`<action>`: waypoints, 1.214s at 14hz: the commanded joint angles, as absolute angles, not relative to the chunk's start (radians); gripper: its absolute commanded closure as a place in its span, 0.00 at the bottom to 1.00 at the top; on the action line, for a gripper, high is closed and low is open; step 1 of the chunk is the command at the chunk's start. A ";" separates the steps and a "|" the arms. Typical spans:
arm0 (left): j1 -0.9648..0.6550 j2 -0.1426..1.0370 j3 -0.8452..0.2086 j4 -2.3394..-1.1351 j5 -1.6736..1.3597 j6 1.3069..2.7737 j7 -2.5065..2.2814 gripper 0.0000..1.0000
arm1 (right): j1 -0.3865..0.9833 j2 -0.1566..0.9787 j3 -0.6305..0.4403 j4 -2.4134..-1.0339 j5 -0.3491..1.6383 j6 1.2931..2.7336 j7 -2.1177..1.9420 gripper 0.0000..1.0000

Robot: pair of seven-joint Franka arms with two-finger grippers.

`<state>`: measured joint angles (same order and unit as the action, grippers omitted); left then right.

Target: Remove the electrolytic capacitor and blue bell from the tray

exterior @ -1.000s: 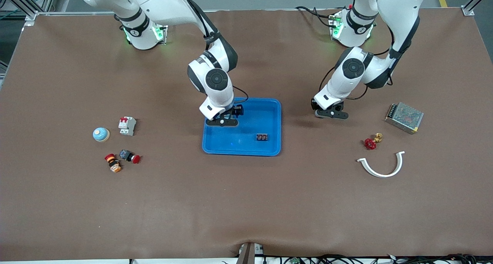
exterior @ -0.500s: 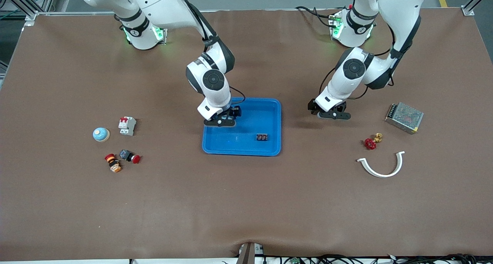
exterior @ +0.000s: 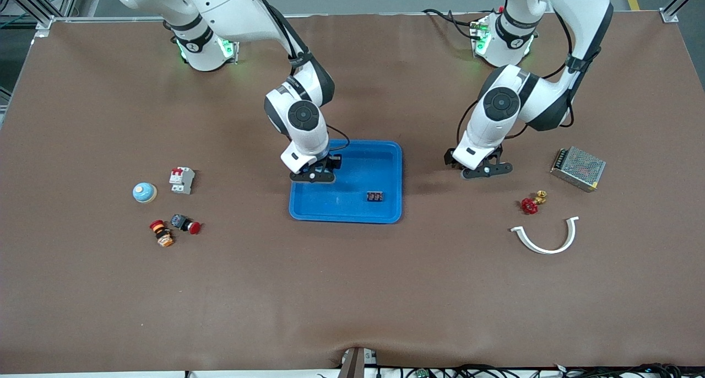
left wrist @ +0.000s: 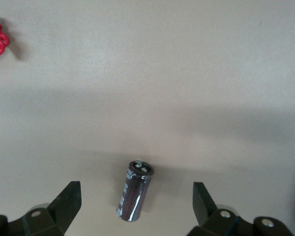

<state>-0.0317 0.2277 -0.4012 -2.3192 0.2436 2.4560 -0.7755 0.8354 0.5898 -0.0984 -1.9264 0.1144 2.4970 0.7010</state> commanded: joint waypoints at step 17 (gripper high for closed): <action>-0.127 0.437 -0.477 -1.951 0.253 2.450 -1.922 0.00 | 0.434 0.318 -0.107 -1.884 -0.007 2.031 -0.027 0.73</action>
<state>-0.1083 0.4068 -0.4785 -1.9815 0.2416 2.4562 -1.8530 0.4711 0.3392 -0.1229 -1.8524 0.0537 2.0199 0.0209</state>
